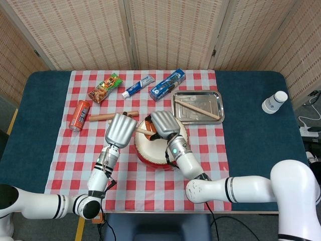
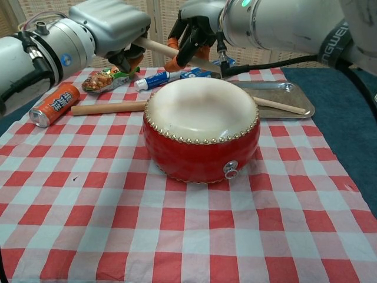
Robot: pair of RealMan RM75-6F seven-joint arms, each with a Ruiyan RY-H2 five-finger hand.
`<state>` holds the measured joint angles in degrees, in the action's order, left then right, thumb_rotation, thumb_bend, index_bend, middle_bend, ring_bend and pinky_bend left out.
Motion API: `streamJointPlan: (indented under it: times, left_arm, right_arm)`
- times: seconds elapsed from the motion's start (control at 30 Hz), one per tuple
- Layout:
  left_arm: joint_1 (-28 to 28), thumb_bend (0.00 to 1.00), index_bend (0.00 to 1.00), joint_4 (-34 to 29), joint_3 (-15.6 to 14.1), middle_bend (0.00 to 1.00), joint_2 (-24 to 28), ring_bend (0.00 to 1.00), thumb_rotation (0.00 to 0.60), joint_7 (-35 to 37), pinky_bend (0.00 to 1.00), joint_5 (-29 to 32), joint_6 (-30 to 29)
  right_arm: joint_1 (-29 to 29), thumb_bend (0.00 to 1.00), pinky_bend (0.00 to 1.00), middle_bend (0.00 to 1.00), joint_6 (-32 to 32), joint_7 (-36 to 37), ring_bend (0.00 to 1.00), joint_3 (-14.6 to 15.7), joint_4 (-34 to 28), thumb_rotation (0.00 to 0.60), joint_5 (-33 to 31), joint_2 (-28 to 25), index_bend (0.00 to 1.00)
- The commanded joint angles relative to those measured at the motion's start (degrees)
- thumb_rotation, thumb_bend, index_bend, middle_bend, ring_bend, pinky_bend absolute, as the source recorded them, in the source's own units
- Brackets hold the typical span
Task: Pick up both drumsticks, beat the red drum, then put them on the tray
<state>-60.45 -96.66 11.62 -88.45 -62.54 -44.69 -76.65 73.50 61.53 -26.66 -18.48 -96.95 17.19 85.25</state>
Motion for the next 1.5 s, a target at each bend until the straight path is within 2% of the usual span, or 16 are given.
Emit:
streamJointPlan:
  times: [0.03, 0.17, 0.33, 0.57, 0.83, 1.37, 1.5]
  left_arm:
    - [0.0, 0.64, 0.3, -0.6, 0.2, 0.33, 0.4, 0.27, 0.6, -0.8, 0.5, 1.1, 0.6]
    - [0.0, 0.48, 0.12, -0.9, 0.7, 0.16, 0.7, 0.1, 0.6, -0.8, 0.35, 1.7, 1.1]
    - [0.2, 0.33, 0.0, -0.7, 1.2, 0.03, 0.6, 0.0, 0.6, 0.1, 0.25, 0.8, 0.9]
    - [0.5, 0.3, 0.0, -0.4, 1.3, 0.0, 0.6, 0.0, 0.6, 0.5, 0.22, 0.2, 0.8]
    - [1.0, 0.24, 0.0, -1.3, 2.7, 0.0, 1.6, 0.0, 0.6, 1.6, 0.17, 3.0, 2.0]
    - [3.3, 0.24, 0.0, -0.5, 4.8, 0.0, 4.9, 0.0, 0.6, 7.1, 0.15, 6.7, 3.3]
    - [4.6, 0.24, 0.0, 0.2, 4.9, 0.0, 6.3, 0.0, 0.6, 9.6, 0.15, 8.4, 4.6]
  right_arm:
    - [-0.3, 0.29, 0.63, 0.87, 0.1, -0.5, 0.79, -0.2, 0.2, 0.6, 0.1, 0.2, 1.0]
    - [-0.5, 0.29, 0.63, 0.87, 0.4, -1.7, 0.8, -0.4, 0.7, 0.6, 0.2, 0.5, 1.0]
    - [-1.0, 0.29, 0.63, 0.87, 0.9, -2.7, 0.8, -0.6, 0.8, 0.6, 0.9, 0.9, 1.0]
    - [-1.9, 0.29, 0.63, 0.87, 0.8, -3.3, 0.8, -1.2, 0.7, 0.6, 1.7, 0.8, 1.0]
    - [-3.3, 0.29, 0.63, 0.88, 1.0, -3.9, 0.8, -1.4, -0.3, 0.6, 3.3, -0.3, 1.0]
    - [-5.8, 0.29, 0.63, 0.88, 0.6, -6.3, 0.81, 0.4, -2.3, 0.6, 3.7, -4.1, 1.0]
    - [-8.0, 0.29, 0.63, 0.88, 0.8, -5.5, 0.81, 1.1, -3.7, 0.6, 4.8, -6.9, 1.0]
